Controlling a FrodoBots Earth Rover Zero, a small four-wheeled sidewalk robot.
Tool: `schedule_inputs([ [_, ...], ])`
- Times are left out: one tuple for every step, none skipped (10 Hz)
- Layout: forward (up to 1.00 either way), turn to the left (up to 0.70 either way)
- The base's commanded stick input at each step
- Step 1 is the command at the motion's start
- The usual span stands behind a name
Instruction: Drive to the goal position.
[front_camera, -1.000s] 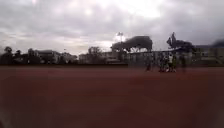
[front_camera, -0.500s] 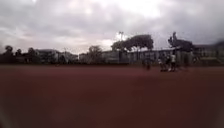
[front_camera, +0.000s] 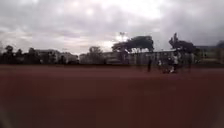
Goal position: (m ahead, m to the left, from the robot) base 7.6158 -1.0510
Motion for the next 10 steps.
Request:
schedule_inputs([
  [0.7,0.0],
  [0.7,0.0],
  [0.7,0.0],
  [0.7,0.0],
  [0.7,0.0],
  [0.7,0.0],
  [0.7,0.0],
  [0.7,0.0],
  [0.7,0.0],
  [0.7,0.0],
])
